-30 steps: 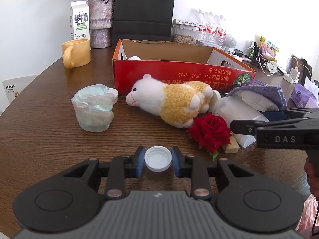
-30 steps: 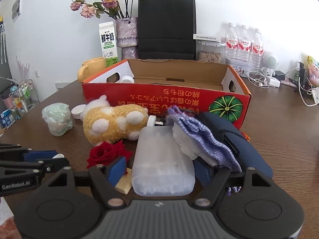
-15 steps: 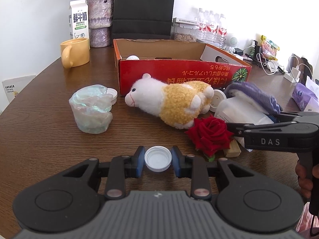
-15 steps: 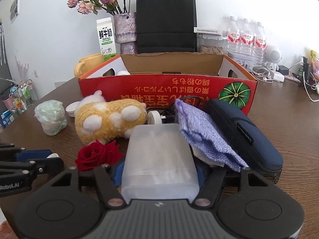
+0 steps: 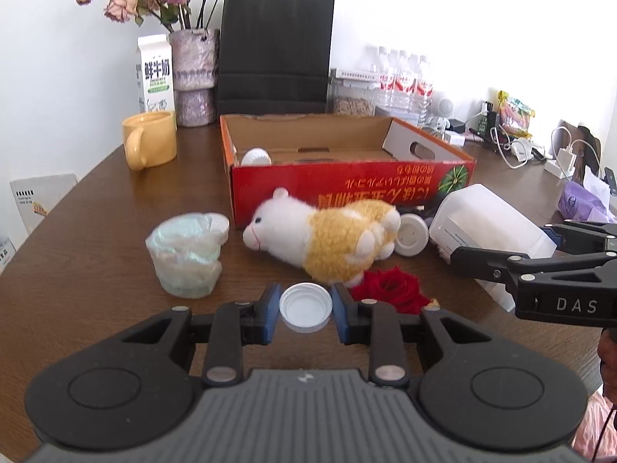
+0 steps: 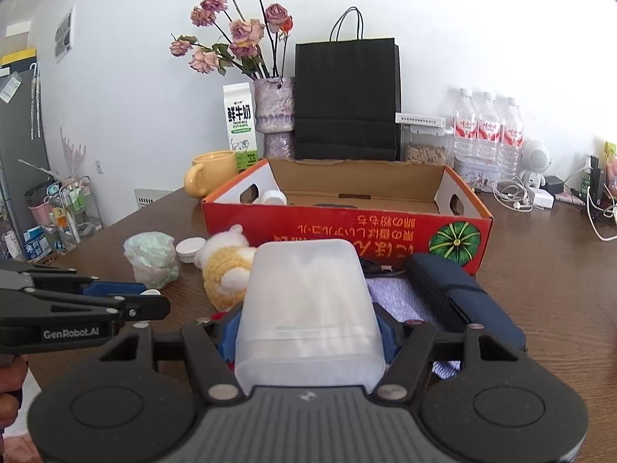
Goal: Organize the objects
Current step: 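Carry the cap and plastic box into the cardboard box and open both grippers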
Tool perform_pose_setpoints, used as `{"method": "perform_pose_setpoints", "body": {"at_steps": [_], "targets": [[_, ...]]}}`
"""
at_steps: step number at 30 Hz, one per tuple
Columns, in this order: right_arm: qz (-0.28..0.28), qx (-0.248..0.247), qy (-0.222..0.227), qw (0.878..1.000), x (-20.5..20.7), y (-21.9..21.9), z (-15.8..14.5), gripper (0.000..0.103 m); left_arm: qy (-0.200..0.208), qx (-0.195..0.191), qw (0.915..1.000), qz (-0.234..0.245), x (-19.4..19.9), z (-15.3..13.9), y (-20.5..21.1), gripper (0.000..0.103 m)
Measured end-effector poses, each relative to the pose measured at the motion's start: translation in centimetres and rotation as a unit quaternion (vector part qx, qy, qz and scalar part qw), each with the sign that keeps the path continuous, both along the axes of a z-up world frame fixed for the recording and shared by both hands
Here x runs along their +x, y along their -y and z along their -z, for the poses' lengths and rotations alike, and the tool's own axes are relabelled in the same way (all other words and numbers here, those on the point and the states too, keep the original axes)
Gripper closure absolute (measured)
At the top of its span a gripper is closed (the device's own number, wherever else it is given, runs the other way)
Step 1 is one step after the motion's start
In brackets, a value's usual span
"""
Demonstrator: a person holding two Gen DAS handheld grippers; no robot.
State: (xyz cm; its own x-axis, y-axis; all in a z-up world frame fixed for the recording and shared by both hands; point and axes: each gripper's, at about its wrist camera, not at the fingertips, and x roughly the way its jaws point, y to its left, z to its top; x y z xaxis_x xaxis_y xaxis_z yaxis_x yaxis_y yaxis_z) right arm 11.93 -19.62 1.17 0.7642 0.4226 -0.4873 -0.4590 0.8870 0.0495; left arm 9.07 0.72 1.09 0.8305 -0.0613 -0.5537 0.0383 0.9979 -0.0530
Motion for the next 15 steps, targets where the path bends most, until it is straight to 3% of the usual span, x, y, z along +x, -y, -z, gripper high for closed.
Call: {"method": "perform_pose_setpoints", "body": {"at_steps": [15], "targets": [[-0.001, -0.001, 0.056, 0.998, 3.8, 0.0, -3.4, 0.038, 0.048, -0.001, 0.9988, 0.005, 4.2, -3.7, 1.3, 0.073]]}}
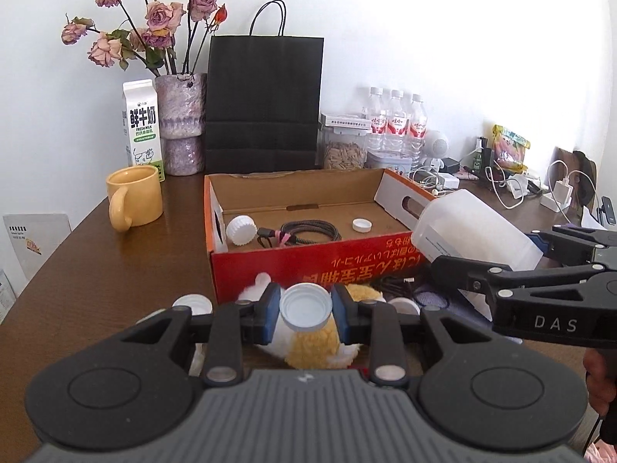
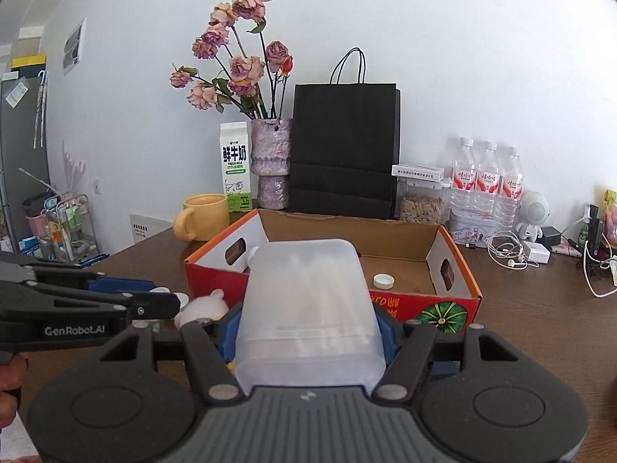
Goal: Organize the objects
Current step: 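Carry the cap and plastic box into the cardboard box and open both grippers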
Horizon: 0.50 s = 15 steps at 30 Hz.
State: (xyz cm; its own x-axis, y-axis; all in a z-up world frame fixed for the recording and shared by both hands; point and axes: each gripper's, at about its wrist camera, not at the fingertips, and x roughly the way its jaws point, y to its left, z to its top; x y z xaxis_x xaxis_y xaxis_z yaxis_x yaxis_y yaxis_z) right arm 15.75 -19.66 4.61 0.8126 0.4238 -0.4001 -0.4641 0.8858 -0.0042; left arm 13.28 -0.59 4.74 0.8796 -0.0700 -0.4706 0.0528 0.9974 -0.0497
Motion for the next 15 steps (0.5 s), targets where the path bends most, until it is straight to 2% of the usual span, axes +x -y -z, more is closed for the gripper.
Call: {"method": "perform_pose_setpoints", "body": {"at_steps": [15], "targets": [[0.003, 0.007, 0.009, 1.000, 9.3, -1.0, -0.6, 0.038, 0.023, -0.017, 0.9994, -0.020, 8.5, -1.6, 0.3, 0.073]]}}
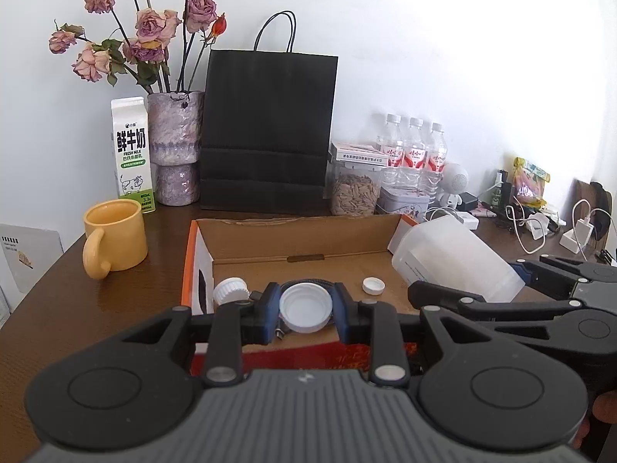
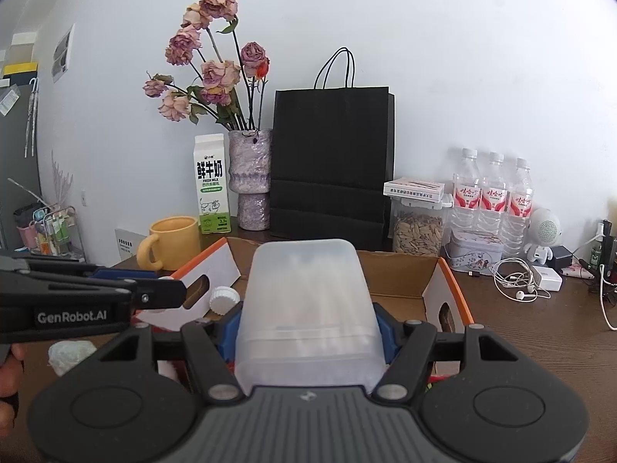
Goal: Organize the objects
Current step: 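Carry the cap and plastic box into the cardboard box and open both grippers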
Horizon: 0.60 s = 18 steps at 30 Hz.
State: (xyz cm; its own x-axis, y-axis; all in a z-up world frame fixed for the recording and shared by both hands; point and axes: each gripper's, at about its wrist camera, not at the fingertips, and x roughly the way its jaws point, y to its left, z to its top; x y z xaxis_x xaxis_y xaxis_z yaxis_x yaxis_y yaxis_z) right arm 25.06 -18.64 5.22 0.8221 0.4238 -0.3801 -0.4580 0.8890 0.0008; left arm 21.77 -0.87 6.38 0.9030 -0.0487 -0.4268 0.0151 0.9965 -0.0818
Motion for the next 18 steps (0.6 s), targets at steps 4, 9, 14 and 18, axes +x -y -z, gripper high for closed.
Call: {"method": "perform_pose_setpoints", "body": {"at_steps": [4, 9, 14, 18], "targets": [[0.004, 0.003, -0.004, 1.000, 2.8, -0.4, 0.3, 0.038, 0.001, -0.004, 1.0000, -0.008, 2.5, 0.0, 0.0, 0.073], [0.010, 0.009, -0.011, 1.000, 6.2, -0.8, 0.8, 0.038, -0.012, -0.010, 0.9997, -0.018, 6.0, 0.7, -0.1, 0.073], [0.017, 0.005, -0.029, 0.999, 9.2, -0.9, 1.6, 0.038, -0.030, -0.012, 0.9991, -0.027, 8.9, 1.7, 0.0, 0.073], [0.025, 0.004, -0.045, 0.999, 10.7, -0.7, 2.6, 0.038, -0.043, -0.013, 0.9984, -0.035, 10.5, 2.5, -0.1, 0.073]]}}
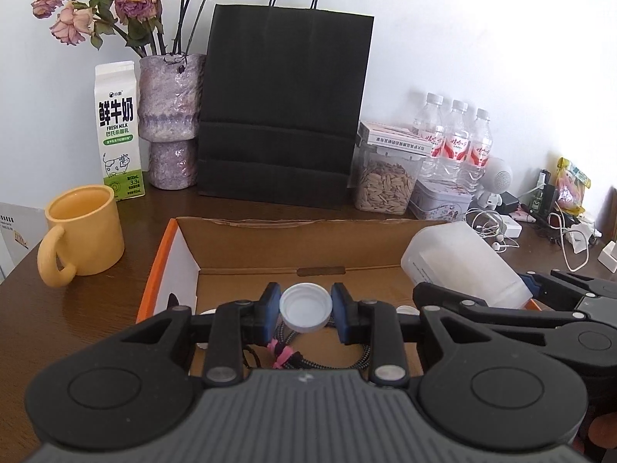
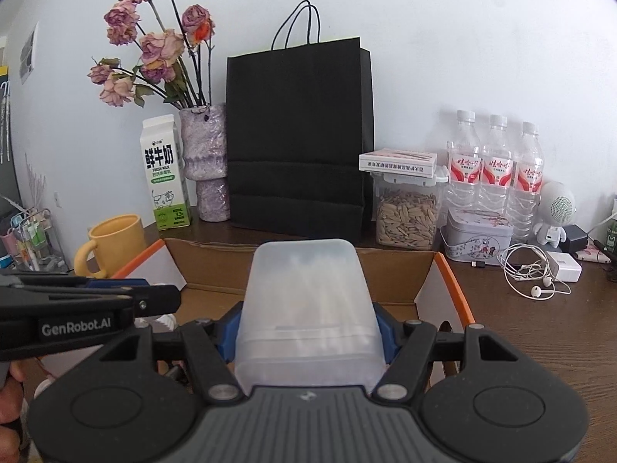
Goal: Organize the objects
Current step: 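Carry the cap and plastic box into the cardboard box and open both grippers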
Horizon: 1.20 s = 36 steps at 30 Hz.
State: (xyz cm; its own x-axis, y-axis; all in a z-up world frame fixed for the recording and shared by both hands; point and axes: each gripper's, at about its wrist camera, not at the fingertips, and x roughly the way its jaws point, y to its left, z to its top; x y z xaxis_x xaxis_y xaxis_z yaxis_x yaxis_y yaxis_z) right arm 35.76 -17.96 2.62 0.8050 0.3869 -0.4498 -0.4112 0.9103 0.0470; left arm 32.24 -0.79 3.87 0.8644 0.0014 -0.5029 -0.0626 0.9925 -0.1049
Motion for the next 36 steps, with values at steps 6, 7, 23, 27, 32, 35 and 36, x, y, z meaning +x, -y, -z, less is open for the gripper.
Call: {"method": "perform_pose_setpoints", "body": {"at_steps": [6, 7, 23, 27, 32, 35, 36], "targets": [[0.003, 0.000, -0.015, 1.000, 0.8, 0.4, 0.9, 0.038, -0.014, 0.004, 0.9999, -0.006, 1.0, 1.0, -0.1, 0.073], [0.004, -0.001, -0.016, 1.000, 0.8, 0.4, 1.0, 0.038, -0.015, 0.003, 0.9999, -0.007, 1.0, 1.0, -0.1, 0.073], [0.031, -0.013, -0.021, 0.999, 0.9, 0.9, 0.9, 0.000, 0.012, 0.000, 0.9982, -0.059, 0.4, 0.4, -1.1, 0.000], [0.031, -0.013, -0.021, 0.999, 0.8, 0.9, 0.9, 0.000, 0.012, 0.002, 0.9982, -0.058, 0.3, 0.5, -0.9, 0.000], [0.029, -0.013, -0.019, 0.999, 0.7, 0.8, 0.7, 0.000, 0.016, 0.003, 0.9983, -0.056, 0.1, 0.2, -0.9, 0.000], [0.026, -0.011, -0.014, 0.999, 0.3, 0.9, 0.5, 0.000, 0.023, 0.003, 0.9983, -0.054, -0.4, -0.1, -0.8, 0.000], [0.025, -0.010, -0.012, 1.000, 0.2, 0.9, 0.4, 0.000, 0.024, 0.004, 0.9983, -0.054, -0.5, -0.2, -0.7, 0.000]]}}
